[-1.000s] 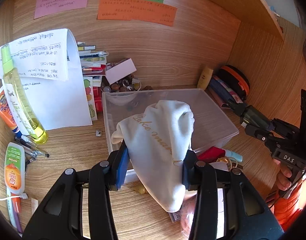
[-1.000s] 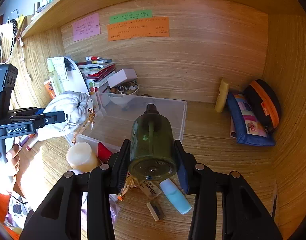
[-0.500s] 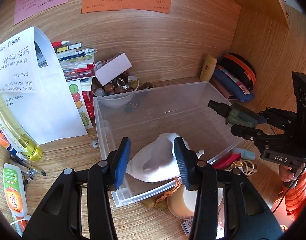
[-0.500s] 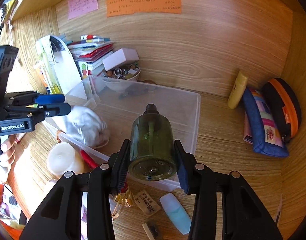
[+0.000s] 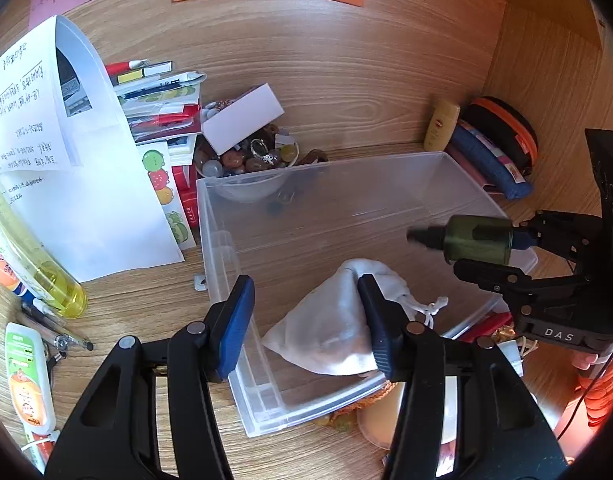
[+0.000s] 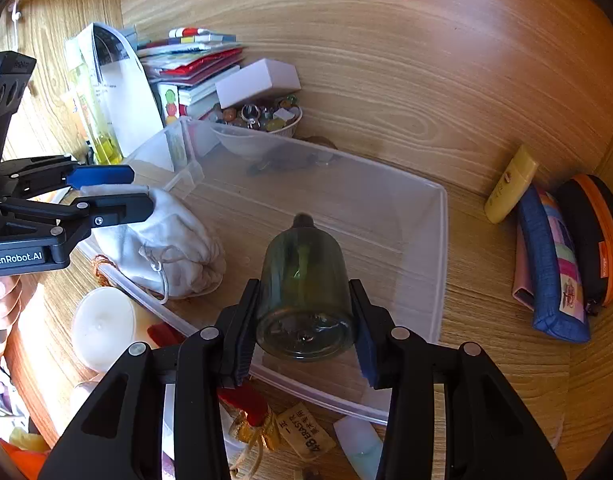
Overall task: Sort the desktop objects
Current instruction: 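Carry the pouch into the clear box with the left tool while the right tool carries the bottle there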
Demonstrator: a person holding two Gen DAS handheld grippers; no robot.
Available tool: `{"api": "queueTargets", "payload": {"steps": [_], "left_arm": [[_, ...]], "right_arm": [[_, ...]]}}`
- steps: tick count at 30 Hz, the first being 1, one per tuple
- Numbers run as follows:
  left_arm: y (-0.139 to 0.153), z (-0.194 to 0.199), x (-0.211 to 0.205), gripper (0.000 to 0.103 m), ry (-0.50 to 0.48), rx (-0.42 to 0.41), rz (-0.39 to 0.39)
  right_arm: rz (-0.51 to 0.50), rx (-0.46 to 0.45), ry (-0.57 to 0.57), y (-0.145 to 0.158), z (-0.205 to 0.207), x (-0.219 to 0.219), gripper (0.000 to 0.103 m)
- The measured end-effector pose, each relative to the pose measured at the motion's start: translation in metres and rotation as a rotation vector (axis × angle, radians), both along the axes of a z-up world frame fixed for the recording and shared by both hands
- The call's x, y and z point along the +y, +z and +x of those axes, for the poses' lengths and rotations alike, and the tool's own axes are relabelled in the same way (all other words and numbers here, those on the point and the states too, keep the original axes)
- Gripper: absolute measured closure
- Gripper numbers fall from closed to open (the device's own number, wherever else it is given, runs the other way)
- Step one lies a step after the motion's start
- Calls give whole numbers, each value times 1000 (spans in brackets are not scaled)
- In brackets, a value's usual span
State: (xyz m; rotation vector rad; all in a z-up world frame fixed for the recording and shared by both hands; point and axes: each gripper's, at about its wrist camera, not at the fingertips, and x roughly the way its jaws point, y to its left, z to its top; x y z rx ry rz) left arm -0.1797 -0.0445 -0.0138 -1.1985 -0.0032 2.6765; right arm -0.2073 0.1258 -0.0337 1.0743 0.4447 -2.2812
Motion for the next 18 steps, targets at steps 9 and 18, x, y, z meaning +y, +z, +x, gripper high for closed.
{"api": "queueTargets", "payload": {"steps": [9,18], "left_arm": [[19,28,-9,30,22,67,9],[32,60,-10,20,52,119,-17]], "right_arm": [[-1,17,4,8,8,2,64],[-31,103,-23,27,36,20,43]]}}
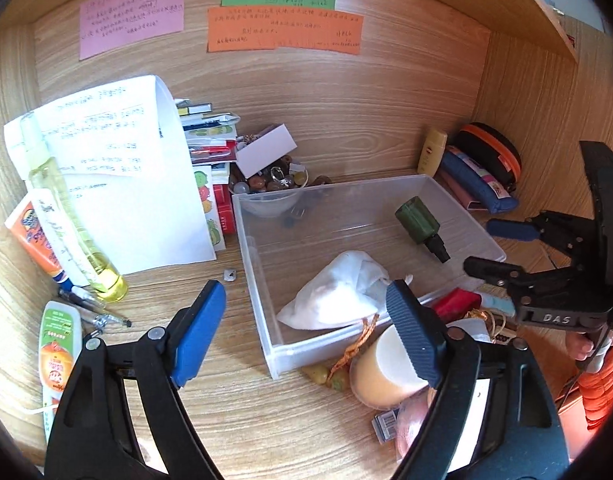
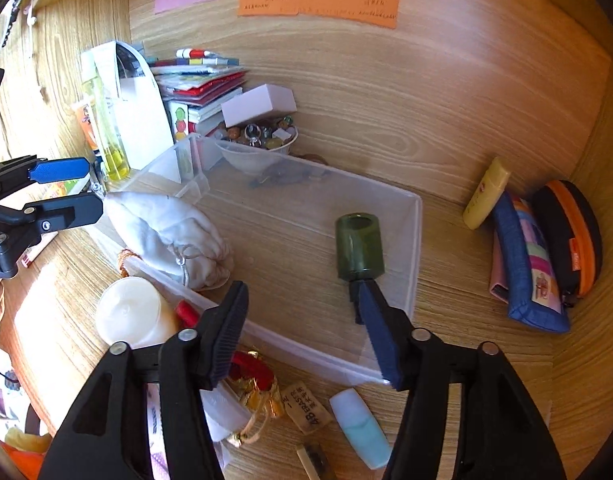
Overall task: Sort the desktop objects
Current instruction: 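Carry the pouch into the clear box with the left tool while the right tool carries the bottle there, then open both tools and withdraw them from the clear box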
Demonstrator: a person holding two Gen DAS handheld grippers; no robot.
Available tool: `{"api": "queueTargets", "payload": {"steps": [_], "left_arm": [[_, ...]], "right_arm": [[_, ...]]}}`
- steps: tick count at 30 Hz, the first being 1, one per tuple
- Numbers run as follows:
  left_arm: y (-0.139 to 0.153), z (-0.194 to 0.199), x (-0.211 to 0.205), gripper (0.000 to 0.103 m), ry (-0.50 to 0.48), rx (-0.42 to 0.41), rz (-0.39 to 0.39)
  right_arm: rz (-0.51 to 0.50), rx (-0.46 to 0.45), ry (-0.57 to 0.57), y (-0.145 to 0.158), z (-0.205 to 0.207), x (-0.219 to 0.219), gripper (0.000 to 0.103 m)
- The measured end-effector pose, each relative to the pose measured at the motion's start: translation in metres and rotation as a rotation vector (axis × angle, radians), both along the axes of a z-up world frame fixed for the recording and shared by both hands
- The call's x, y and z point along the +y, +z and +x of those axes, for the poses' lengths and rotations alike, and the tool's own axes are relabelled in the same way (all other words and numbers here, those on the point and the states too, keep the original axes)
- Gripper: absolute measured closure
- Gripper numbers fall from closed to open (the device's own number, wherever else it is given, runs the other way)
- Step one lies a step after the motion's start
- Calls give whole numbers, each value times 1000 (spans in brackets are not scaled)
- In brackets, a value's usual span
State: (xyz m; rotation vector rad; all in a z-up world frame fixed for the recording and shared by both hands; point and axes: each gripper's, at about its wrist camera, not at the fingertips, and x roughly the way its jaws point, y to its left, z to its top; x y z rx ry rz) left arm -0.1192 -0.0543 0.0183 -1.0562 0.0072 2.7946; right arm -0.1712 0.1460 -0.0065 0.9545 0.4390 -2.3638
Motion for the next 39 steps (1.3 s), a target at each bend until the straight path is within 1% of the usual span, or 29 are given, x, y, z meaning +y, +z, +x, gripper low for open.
{"api": "queueTargets", "payload": {"steps": [1,3,5,7,8,9,17,25,27,30,34,39], "left_arm": [[0,4,0,20,4,3,-5],[-1,11,-1,15,12,2,-8],[-4,17,-2,11,26,-6,-13],[-8,23,-4,10,38,-15,-21],[-11,25,-4,10,46,-22,-26],[-15,27,-4,10,52,-32,-29],[-48,35,-6,10,78,-125,-42],[-75,29,2,10,102,-190,-76],[-81,26,4,10,111,-203,-94],[-87,21,8,10,105,-223,-97],[-89,19,14,10,115,-220,-115],[-92,19,14,11,140,-208,-98]], "right_arm": [[-2,16,-5,3,5,3,41],[-13,39,-12,8,13,9,31],[-26,58,-16,12,22,16,29],[-39,68,-26,15,29,24,27],[-45,69,-32,15,32,29,22],[-50,70,-38,16,33,32,21],[-27,74,-92,7,48,59,20],[49,33,-147,-17,44,85,20],[53,15,-159,-24,42,91,21],[51,-10,-172,-33,37,102,21],[62,-32,-179,-44,32,110,21],[66,-66,-159,-56,24,114,21]]}}
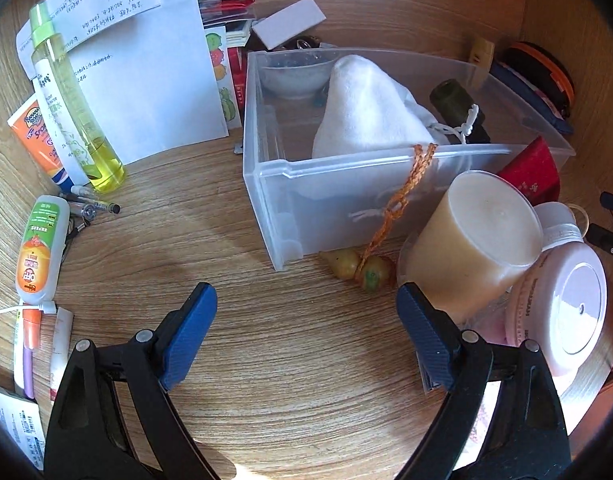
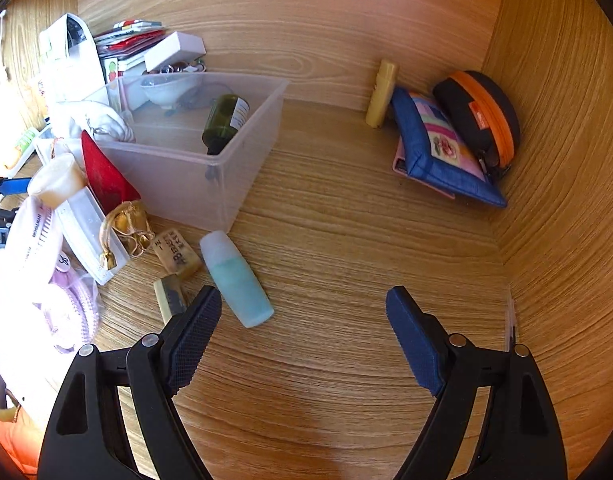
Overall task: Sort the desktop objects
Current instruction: 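Open both tools and withdraw them from the clear box, then grasp the green beads with the left tool while the right tool grasps the blue tube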
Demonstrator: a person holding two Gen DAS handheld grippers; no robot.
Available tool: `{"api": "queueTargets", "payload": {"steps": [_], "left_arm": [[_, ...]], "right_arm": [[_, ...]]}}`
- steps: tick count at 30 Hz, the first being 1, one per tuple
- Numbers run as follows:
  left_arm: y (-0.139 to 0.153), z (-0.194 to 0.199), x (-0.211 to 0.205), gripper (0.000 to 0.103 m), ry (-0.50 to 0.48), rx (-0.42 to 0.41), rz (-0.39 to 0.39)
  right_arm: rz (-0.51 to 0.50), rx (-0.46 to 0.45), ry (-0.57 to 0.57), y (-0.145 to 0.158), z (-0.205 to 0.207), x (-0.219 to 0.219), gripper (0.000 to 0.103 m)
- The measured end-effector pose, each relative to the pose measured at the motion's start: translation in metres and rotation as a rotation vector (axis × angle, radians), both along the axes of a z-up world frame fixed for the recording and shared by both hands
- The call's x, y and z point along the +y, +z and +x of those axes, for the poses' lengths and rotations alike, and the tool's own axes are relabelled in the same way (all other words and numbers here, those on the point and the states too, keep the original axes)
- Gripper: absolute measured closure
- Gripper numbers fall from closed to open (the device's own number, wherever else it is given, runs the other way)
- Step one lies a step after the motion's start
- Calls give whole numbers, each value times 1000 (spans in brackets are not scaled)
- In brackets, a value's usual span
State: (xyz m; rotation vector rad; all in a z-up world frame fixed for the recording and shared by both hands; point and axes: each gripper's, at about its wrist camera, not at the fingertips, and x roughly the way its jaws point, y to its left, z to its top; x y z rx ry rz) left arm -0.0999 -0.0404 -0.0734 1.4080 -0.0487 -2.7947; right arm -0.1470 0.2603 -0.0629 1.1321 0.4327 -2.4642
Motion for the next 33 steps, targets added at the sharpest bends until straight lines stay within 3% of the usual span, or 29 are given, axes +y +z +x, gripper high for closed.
{"api": "queueTargets", "payload": {"steps": [5,13,15,19,27,31,33], "left_arm": [[-9,-3,5,34,8,-30,29],[-8,-2,4,47,21,-6,61],[-7,-4,8,56,20,0,72],[-7,-6,12,60,15,0,95],[-8,-18,23,63,16,5,116],[-9,-15,22,65,19,8,126],[-8,-12,19,71,20,10,146]], "right_arm": [[16,-11,55,-7,-2,-9,23],[41,-18,109,-9,-8,-28,35],[31,-30,120,-10,-11,-30,40],[6,-54,138,-10,-18,-31,42],[3,-96,182,-19,-23,-39,73],[1,-90,188,-19,-20,-40,80],[-5,-90,184,-19,-20,-39,80]]}}
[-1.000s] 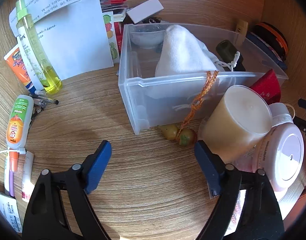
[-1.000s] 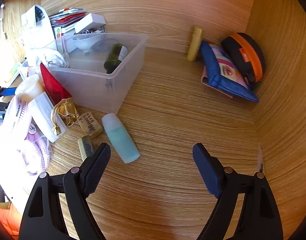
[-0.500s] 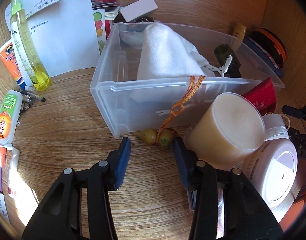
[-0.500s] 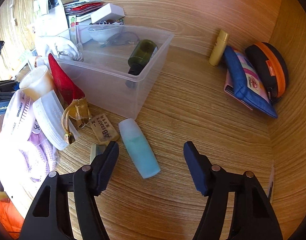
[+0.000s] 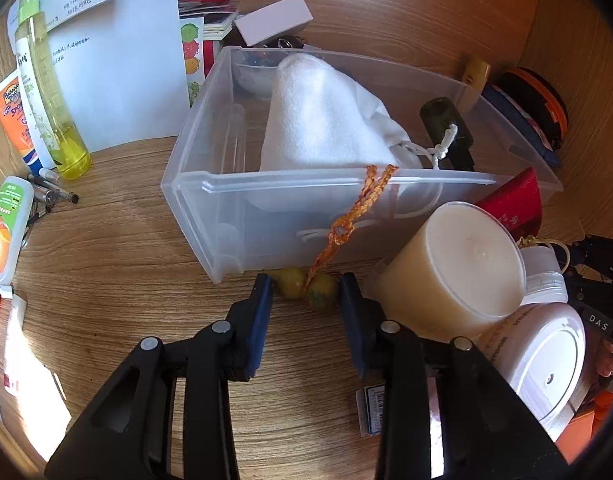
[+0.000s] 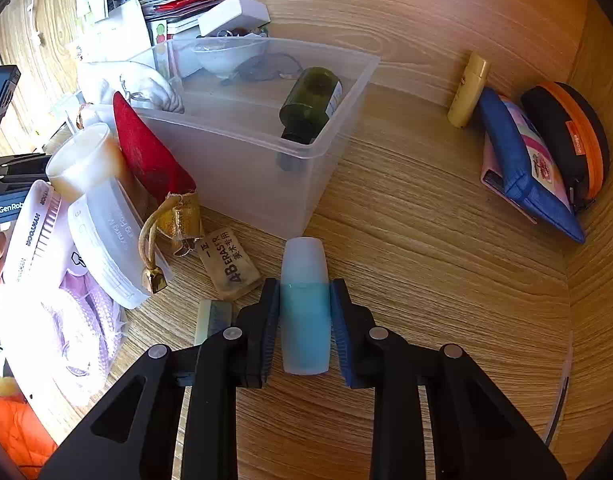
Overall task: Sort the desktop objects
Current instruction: 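Grasp the green beads with the left tool while the right tool grasps the blue tube, then place the beads on the pouch with the left tool while the right tool drops the tube in the box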
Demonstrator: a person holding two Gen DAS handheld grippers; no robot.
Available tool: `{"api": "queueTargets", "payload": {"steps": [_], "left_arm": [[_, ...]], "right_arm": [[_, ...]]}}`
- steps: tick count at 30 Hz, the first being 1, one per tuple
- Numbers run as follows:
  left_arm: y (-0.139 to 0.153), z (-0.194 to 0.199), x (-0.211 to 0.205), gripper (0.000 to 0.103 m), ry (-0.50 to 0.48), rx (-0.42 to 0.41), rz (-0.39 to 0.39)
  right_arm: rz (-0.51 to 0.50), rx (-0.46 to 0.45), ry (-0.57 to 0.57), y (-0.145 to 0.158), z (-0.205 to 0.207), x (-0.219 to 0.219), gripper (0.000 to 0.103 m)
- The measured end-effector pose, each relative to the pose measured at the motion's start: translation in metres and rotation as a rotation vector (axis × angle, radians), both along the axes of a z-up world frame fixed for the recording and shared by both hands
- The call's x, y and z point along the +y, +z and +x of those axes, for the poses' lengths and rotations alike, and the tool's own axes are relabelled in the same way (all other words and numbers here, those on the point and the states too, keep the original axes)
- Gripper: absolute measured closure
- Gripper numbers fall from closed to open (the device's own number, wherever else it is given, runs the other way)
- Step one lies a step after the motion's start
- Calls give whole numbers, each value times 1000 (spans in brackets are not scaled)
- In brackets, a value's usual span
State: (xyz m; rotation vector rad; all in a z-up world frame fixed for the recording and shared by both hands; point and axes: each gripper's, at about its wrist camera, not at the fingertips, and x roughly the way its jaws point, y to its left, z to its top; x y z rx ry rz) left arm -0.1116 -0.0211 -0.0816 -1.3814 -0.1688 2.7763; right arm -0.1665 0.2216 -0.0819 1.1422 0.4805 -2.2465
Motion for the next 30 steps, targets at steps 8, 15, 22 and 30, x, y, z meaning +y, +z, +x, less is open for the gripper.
{"api": "queueTargets", "payload": {"steps": [8,15,22,30], "left_arm": [[10,22,-9,72,9,37,10],[33,48,-11,72,-22,90,60],[68,43,4,72,-104,154,97],[84,20,23,72,-173,181,97]], "right_arm": [[-64,19,-57,14,1,24,80],[-131,65,-90,43,12,39,80],[-177,126,-82,67,16,29,80],[-211,134,-50,74,13,9,80]]}}
